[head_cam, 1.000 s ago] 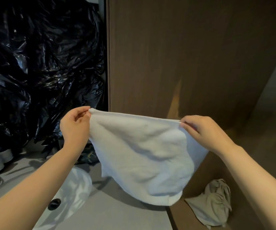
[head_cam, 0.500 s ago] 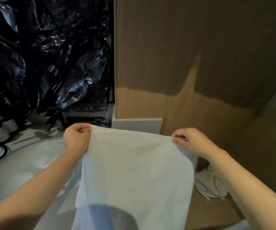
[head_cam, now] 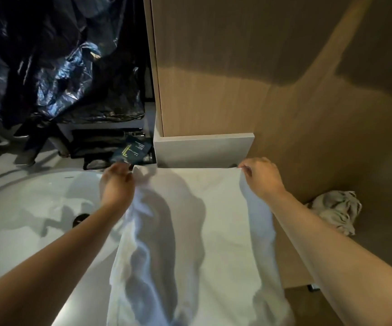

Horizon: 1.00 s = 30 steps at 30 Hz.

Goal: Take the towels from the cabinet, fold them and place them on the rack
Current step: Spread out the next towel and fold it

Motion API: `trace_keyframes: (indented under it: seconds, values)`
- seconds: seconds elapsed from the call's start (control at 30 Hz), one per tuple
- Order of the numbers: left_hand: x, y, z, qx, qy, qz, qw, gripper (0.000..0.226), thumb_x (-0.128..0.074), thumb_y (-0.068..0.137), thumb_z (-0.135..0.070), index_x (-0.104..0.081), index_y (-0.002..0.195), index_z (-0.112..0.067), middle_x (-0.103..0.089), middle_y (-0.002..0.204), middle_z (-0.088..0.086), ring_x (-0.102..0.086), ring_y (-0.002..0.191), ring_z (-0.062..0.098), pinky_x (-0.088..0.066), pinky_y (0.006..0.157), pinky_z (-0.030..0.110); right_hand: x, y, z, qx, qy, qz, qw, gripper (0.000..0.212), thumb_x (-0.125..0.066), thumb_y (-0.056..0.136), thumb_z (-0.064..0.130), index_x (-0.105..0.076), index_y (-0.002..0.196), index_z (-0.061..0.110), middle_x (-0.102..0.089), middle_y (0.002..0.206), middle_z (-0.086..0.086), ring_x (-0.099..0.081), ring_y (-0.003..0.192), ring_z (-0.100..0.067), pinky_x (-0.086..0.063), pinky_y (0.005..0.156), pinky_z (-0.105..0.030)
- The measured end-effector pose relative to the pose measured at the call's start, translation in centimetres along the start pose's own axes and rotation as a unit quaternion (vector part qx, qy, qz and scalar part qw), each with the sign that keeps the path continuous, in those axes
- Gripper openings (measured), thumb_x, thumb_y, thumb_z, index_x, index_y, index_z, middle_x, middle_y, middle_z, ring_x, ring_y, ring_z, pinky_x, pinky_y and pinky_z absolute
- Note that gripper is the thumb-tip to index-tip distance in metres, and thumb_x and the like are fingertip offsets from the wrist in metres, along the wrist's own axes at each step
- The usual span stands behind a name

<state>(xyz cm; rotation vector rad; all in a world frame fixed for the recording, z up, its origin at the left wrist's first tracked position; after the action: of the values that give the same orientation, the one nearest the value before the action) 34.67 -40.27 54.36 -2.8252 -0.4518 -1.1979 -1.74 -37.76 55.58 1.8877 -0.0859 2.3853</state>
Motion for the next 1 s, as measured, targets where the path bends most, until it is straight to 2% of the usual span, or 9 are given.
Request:
trace_keyframes:
  seconds: [0.07,0.2,0.3,0.4,0.57,0.7,0.77,0.87,1.0]
  values:
    - [-1.0,-0.5,-1.1,-0.076,0.058,0.048,0.994,0.025,-0.058,0.090,-0.007,-0.066,0.113,-0.007,-0.066,0.113,0.016,-0.060,0.103,0.034,-0.046,0.089,0.035,-0.7,0.8,-0.4,-0.013,-0.003,0.012,1.000,0.031,-0.044,0.101,0.017,-0.065,0.123,0.023,-0.063,0.126,-0.005,-0.049,0.120,-0.029,-0.037,0.102,-0.042]
    - [-3.4,-5.1,-4.6,-0.227,0.063,0.127,0.963,0.022,-0.065,0.085,-0.004,-0.071,0.106,-0.009,-0.070,0.108,0.009,-0.063,0.101,0.030,-0.043,0.086,0.029,-1.9,-0.7,-1.7,-0.024,0.033,0.051,0.998,0.042,-0.050,0.097,0.014,-0.053,0.139,0.020,-0.049,0.140,-0.010,-0.037,0.134,-0.029,-0.032,0.110,-0.037]
    - [-5.8,-9.4,-7.0,-0.286,0.046,0.205,0.935,0.019,-0.066,0.085,-0.004,-0.071,0.103,-0.009,-0.071,0.106,0.006,-0.065,0.099,0.027,-0.042,0.087,0.025,-1.7,-4.9,-3.2,-0.037,0.109,0.024,0.993,0.041,-0.055,0.094,0.008,-0.057,0.135,0.012,-0.056,0.134,-0.015,-0.051,0.124,-0.032,-0.039,0.099,-0.032]
    - [-7.8,-13.2,-9.2,-0.333,0.046,0.249,0.908,0.019,-0.069,0.082,-0.002,-0.073,0.100,-0.006,-0.072,0.103,0.009,-0.068,0.093,0.029,-0.043,0.084,0.025,-2.1,-10.6,-4.9,-0.054,0.180,0.035,0.982,0.034,-0.055,0.097,0.012,-0.062,0.130,0.014,-0.062,0.127,-0.006,-0.057,0.117,-0.021,-0.044,0.098,-0.031]
    - [-10.0,-18.8,-11.0,-0.375,0.041,0.309,0.873,0.020,-0.072,0.082,-0.008,-0.073,0.101,-0.005,-0.072,0.105,0.012,-0.067,0.095,0.031,-0.043,0.084,0.023,-5.2,-22.3,-7.8,-0.184,0.341,0.100,0.916,0.016,-0.056,0.099,0.028,-0.067,0.109,0.031,-0.071,0.102,0.017,-0.064,0.099,-0.001,-0.052,0.083,-0.021]
    - [-12.5,-22.3,-10.2,-0.355,0.075,0.384,0.849,0.042,-0.051,0.096,-0.040,-0.059,0.132,-0.019,-0.053,0.141,-0.002,-0.046,0.128,0.016,-0.030,0.109,0.023,-6.6,-28.2,-8.6,-0.232,0.410,0.081,0.878,0.016,-0.062,0.095,0.031,-0.064,0.107,0.041,-0.068,0.101,0.028,-0.063,0.097,0.006,-0.050,0.078,-0.011]
    - [-13.7,-23.5,-9.8,-0.375,0.140,0.394,0.827,0.050,-0.038,0.097,-0.053,-0.050,0.138,-0.028,-0.043,0.148,-0.006,-0.038,0.135,0.015,-0.026,0.114,0.031,-7.4,-29.7,-8.6,-0.251,0.463,0.076,0.847,0.026,-0.064,0.094,0.024,-0.062,0.115,0.040,-0.068,0.108,0.029,-0.062,0.106,0.008,-0.050,0.088,-0.014]
    - [-15.4,-24.5,-8.8,-0.356,0.238,0.425,0.797,0.061,-0.024,0.093,-0.066,-0.027,0.148,-0.038,-0.017,0.160,-0.006,-0.015,0.146,0.027,-0.017,0.116,0.049,-8.1,-30.5,-7.5,-0.236,0.519,0.093,0.817,0.045,-0.062,0.094,0.009,-0.057,0.126,0.040,-0.064,0.122,0.027,-0.057,0.116,0.009,-0.048,0.093,-0.014]
    - [-17.2,-24.8,-7.8,-0.339,0.295,0.459,0.766,0.061,-0.017,0.090,-0.071,-0.016,0.145,-0.044,0.000,0.161,-0.005,0.001,0.146,0.039,-0.013,0.112,0.060,-7.4,-30.2,-6.8,-0.209,0.515,0.088,0.827,0.048,-0.069,0.090,0.012,-0.058,0.126,0.040,-0.062,0.118,0.034,-0.056,0.112,0.013,-0.047,0.080,-0.005]
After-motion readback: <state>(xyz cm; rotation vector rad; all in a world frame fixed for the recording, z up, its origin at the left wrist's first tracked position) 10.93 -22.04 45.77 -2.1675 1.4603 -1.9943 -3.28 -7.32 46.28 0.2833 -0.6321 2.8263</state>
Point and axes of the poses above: each hand's wrist, its own y-axis towards the middle knuckle, its own x-axis out of the back of the hand, z = x × y, the point moved 7 cm from there along y, towards the middle knuckle
